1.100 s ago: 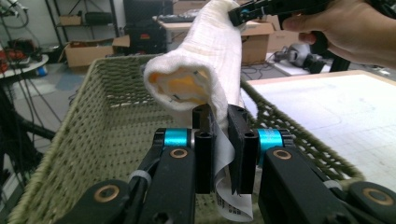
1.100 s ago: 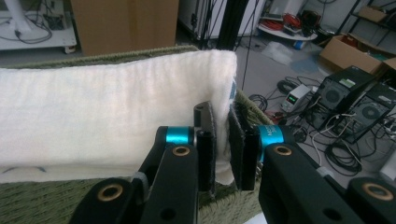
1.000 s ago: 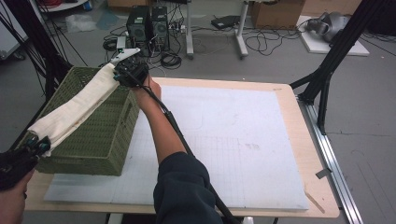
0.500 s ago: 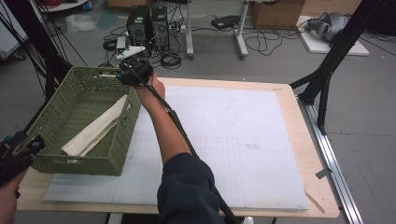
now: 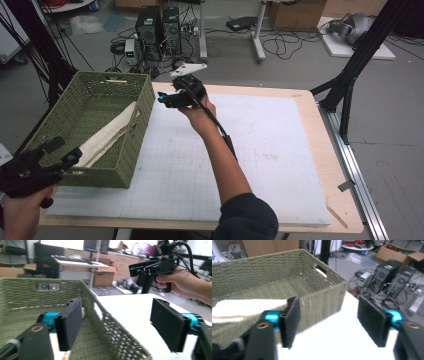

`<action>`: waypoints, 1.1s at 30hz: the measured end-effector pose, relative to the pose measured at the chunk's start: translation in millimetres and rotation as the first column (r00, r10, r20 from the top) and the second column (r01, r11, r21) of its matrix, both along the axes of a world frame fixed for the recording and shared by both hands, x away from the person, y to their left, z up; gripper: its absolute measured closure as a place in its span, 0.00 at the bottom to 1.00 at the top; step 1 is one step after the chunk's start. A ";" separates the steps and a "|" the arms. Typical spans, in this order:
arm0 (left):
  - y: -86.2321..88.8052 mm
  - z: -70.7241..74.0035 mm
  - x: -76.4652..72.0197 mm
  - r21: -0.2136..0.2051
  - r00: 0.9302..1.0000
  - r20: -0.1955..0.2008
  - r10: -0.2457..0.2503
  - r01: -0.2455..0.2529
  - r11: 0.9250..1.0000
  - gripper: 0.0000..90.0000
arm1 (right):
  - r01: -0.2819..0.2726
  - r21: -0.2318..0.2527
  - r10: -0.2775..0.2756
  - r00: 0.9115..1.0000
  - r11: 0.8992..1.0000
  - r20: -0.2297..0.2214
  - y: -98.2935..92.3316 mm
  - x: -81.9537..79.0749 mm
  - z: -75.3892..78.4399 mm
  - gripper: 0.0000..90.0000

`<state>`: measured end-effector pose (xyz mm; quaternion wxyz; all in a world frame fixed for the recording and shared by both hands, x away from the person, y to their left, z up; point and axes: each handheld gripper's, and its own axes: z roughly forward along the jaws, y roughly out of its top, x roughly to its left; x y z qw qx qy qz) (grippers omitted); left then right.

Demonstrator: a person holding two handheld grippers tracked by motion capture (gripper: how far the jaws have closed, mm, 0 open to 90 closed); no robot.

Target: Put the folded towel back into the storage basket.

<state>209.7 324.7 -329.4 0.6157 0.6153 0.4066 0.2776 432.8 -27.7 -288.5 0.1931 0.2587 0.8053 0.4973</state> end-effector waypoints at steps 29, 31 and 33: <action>-133.2 -10.4 33.2 0.072 0.955 0.008 -0.296 0.295 0.953 0.21 | 0.156 0.086 -0.157 0.988 0.984 0.005 -192.8 -105.7 -33.4 0.22; -142.0 -13.2 34.9 0.073 0.952 0.005 -0.306 0.305 0.950 0.21 | 0.180 0.072 -0.181 0.983 0.981 0.012 -205.4 -115.6 -38.0 0.22; -149.6 -16.0 36.8 0.065 0.948 -0.002 -0.317 0.316 0.946 0.21 | 0.195 0.065 -0.197 0.980 0.979 0.021 -217.4 -125.1 -42.4 0.22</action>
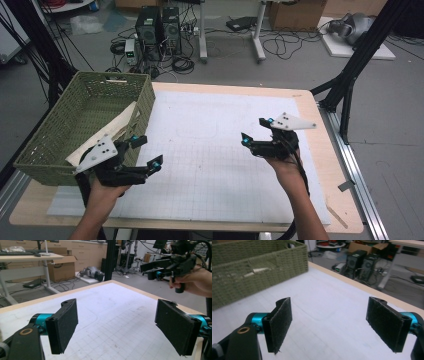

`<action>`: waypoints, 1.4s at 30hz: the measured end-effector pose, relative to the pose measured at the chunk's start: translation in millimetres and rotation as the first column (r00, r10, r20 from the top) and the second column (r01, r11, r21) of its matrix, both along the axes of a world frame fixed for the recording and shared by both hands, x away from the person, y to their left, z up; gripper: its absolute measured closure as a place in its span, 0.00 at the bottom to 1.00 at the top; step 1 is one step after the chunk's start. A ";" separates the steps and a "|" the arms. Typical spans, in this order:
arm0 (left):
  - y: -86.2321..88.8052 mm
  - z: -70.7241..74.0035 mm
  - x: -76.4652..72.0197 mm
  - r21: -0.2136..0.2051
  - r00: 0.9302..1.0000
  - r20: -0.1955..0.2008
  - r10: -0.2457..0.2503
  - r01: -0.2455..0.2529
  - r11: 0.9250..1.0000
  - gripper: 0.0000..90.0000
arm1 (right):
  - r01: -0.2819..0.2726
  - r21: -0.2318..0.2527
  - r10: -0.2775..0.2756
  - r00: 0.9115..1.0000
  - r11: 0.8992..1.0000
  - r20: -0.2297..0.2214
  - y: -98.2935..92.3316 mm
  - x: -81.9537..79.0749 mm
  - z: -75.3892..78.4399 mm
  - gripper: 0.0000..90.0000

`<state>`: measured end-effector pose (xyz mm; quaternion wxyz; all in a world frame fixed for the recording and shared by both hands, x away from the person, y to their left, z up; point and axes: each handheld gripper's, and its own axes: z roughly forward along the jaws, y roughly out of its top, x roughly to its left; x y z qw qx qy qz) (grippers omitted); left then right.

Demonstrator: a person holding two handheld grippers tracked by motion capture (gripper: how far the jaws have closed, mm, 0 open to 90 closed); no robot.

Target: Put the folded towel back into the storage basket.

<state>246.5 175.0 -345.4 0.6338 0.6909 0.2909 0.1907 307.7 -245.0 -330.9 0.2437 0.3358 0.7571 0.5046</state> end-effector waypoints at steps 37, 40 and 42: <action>-43.0 -47.8 1.7 0.066 0.991 -0.055 -0.120 0.124 0.990 0.22 | 0.235 0.009 -0.234 0.972 0.972 -0.017 -78.4 -90.2 -60.0 0.21; -42.9 -48.0 2.0 0.062 0.991 -0.056 -0.118 0.121 0.991 0.22 | 0.233 0.005 -0.232 0.972 0.973 -0.019 -77.2 -89.9 -60.5 0.22; -42.9 -48.4 2.4 0.063 0.991 -0.058 -0.118 0.122 0.991 0.22 | 0.231 0.005 -0.231 0.973 0.973 -0.020 -76.3 -89.8 -60.8 0.21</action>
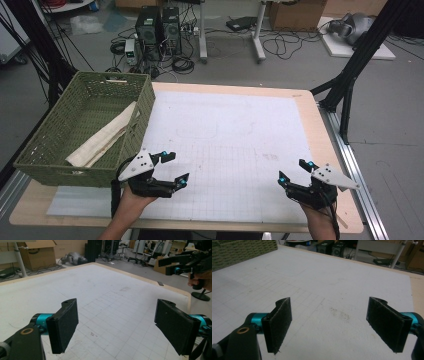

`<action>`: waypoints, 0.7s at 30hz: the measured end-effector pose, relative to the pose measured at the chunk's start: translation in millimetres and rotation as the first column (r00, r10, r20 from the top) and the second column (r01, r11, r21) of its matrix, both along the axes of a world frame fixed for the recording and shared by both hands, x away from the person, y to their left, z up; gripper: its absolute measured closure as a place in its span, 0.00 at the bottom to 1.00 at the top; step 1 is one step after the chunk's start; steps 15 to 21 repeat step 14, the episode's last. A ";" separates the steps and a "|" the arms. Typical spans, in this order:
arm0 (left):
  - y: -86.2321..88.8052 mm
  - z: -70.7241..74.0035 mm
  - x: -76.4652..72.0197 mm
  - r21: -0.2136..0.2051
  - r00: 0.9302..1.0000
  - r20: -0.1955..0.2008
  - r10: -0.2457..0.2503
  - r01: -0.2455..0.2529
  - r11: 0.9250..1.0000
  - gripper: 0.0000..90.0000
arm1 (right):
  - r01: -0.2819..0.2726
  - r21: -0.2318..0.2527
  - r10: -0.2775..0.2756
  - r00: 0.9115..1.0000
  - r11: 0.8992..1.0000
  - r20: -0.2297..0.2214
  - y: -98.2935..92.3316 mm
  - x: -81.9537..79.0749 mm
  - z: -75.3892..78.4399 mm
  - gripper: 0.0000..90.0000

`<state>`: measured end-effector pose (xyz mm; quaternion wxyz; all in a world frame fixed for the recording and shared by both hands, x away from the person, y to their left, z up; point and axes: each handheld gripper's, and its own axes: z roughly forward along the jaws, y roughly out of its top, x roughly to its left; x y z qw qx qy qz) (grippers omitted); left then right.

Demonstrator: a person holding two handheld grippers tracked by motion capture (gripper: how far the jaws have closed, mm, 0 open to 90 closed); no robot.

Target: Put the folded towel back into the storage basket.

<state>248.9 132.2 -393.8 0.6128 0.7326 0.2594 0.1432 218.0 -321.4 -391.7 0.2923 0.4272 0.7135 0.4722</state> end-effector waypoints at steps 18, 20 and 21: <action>1.1 -0.9 1.3 0.004 1.000 -0.005 0.008 -0.008 1.000 0.22 | -0.007 -0.012 0.007 1.000 1.000 0.011 0.4 0.8 1.0 0.21; 1.1 -0.9 1.3 0.004 1.000 -0.005 0.008 -0.008 1.000 0.22 | -0.007 -0.012 0.007 1.000 1.000 0.011 0.4 0.8 1.0 0.21; 1.1 -0.9 1.3 0.004 1.000 -0.005 0.008 -0.008 1.000 0.22 | -0.007 -0.012 0.007 1.000 1.000 0.011 0.4 0.8 1.0 0.21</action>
